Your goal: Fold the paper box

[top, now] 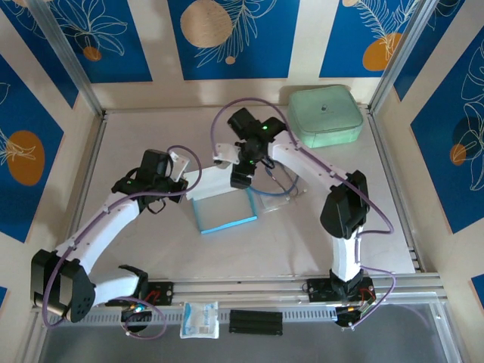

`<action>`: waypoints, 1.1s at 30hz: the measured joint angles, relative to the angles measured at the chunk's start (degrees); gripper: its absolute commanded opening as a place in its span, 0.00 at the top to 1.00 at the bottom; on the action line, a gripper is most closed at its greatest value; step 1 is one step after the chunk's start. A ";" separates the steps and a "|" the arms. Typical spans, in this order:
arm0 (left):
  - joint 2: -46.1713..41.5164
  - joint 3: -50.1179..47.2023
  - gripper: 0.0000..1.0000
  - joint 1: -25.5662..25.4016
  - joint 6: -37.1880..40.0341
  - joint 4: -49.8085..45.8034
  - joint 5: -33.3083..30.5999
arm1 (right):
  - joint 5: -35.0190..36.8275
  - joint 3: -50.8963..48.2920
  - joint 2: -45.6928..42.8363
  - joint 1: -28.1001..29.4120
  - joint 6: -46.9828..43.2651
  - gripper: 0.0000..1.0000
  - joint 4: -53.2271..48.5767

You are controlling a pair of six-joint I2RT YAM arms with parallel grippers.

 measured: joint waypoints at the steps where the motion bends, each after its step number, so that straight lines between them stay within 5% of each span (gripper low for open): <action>1: -0.09 0.00 0.90 0.00 0.31 -0.02 0.04 | -0.85 -0.81 -0.79 -1.18 0.26 0.13 0.33; 7: -0.26 0.00 0.90 -0.02 1.05 0.00 0.48 | -5.60 -6.56 -3.28 -7.15 1.84 0.25 3.21; 27: -0.24 0.00 0.90 -0.02 2.51 0.02 0.63 | -11.43 -10.19 0.85 -11.72 -8.92 0.24 13.16; 33: -0.24 0.00 0.90 -0.09 2.54 0.02 0.61 | -15.52 -9.84 0.90 -12.50 -13.53 0.32 14.32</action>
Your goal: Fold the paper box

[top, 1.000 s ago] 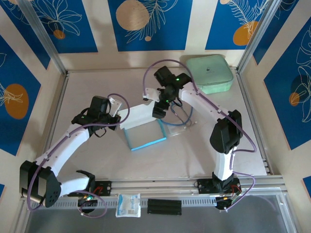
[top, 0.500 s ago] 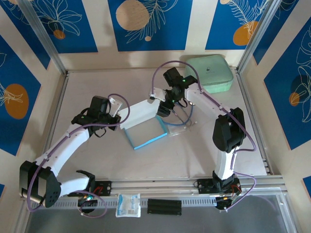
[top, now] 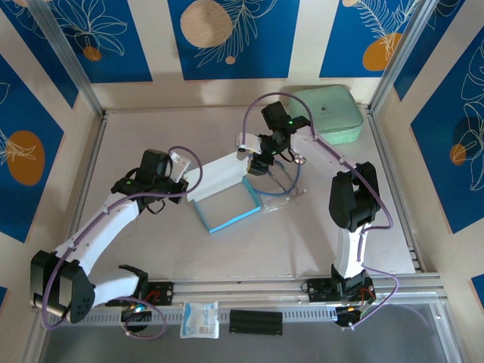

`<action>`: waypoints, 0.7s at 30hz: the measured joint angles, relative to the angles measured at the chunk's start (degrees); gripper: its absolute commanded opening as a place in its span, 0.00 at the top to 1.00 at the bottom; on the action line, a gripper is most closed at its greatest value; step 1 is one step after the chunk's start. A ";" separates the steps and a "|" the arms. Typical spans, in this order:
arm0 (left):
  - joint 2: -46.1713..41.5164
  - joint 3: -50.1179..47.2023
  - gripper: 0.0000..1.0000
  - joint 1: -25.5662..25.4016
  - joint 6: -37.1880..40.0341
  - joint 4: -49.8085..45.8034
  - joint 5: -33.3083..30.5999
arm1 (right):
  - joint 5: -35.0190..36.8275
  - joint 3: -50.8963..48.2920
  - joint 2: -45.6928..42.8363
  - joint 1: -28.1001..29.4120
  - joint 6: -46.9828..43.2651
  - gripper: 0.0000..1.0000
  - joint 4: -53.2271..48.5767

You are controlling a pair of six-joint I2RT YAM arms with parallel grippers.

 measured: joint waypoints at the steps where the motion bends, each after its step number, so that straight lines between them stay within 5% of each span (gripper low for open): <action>1: 0.00 0.00 0.90 -0.04 0.00 0.00 0.00 | -0.37 0.31 0.13 0.15 -0.66 0.37 -0.04; 6: 0.00 0.00 0.91 -0.04 0.00 -0.07 0.00 | -1.44 5.95 4.17 0.90 -2.36 0.80 -1.42; 14: 0.00 -0.02 0.91 -0.07 0.00 -0.17 -0.20 | 0.52 6.54 5.42 0.90 -1.53 0.68 -1.49; 21: 0.00 -0.02 0.91 -0.15 0.00 -0.17 -0.20 | 0.94 6.29 5.40 0.79 -0.63 0.89 -1.68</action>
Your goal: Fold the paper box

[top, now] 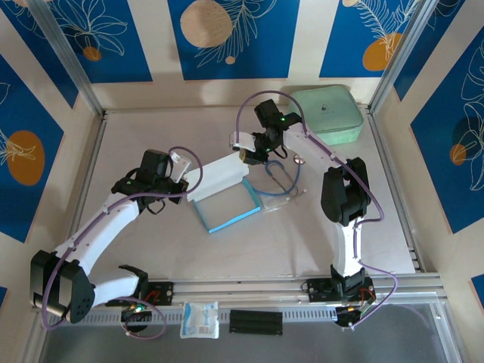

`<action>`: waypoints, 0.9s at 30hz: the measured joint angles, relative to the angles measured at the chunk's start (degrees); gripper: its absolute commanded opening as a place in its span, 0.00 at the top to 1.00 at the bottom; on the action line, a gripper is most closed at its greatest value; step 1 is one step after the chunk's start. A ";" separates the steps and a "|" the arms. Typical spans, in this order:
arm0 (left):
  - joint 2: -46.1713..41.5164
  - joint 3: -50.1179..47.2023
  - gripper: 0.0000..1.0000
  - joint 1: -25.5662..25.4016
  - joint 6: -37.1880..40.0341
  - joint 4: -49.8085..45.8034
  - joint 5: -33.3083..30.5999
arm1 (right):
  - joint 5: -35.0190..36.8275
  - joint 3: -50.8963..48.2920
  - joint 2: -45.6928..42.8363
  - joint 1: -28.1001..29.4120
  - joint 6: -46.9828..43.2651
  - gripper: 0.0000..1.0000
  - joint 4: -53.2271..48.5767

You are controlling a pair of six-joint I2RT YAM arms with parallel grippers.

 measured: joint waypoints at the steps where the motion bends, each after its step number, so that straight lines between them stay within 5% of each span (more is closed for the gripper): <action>1: 0.00 0.00 0.91 0.00 -0.02 0.02 0.00 | 0.02 0.00 0.00 0.00 0.22 0.90 -0.07; 6: 0.72 0.02 0.92 -0.09 -3.56 0.68 -2.19 | 1.31 0.04 -0.02 1.03 7.54 0.96 0.72; 13: 4.55 0.28 0.88 -1.07 -16.22 3.82 -8.92 | 17.44 -2.80 -1.84 7.21 30.73 0.95 7.87; 18: 7.80 2.75 0.71 -1.95 -22.62 4.11 -12.11 | 25.00 -4.52 -2.40 10.45 43.06 0.95 11.50; 27: 2.54 3.78 0.37 -2.73 -21.81 0.94 -11.96 | 28.59 -13.25 -7.08 13.29 46.62 0.95 18.91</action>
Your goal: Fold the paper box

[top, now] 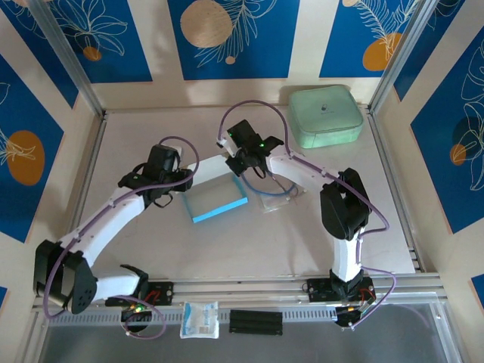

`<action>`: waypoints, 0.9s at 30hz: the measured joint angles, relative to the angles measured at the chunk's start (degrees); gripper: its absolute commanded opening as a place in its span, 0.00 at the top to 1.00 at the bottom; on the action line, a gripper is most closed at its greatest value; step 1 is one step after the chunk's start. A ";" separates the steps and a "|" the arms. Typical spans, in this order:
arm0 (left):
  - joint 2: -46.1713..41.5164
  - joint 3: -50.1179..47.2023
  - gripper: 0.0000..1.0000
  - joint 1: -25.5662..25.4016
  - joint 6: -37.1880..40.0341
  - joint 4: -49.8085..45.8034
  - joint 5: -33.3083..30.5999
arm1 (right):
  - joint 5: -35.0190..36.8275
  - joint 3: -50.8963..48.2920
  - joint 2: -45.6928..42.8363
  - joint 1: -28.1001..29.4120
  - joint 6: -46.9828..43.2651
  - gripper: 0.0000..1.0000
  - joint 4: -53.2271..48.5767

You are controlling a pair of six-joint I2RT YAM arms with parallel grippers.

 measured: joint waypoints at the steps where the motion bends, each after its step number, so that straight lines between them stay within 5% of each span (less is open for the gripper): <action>1: -0.66 0.63 0.34 0.00 0.98 -0.94 0.37 | 0.04 -0.35 -0.22 0.00 -0.15 0.95 0.46; 14: 0.35 15.17 0.18 3.50 19.10 -24.00 5.03 | -2.14 -2.21 -0.66 -0.35 -4.72 0.95 1.95; 27: 15.06 19.52 0.22 7.43 30.86 -24.59 3.61 | -3.08 -2.01 -0.66 -0.28 -6.60 0.95 1.57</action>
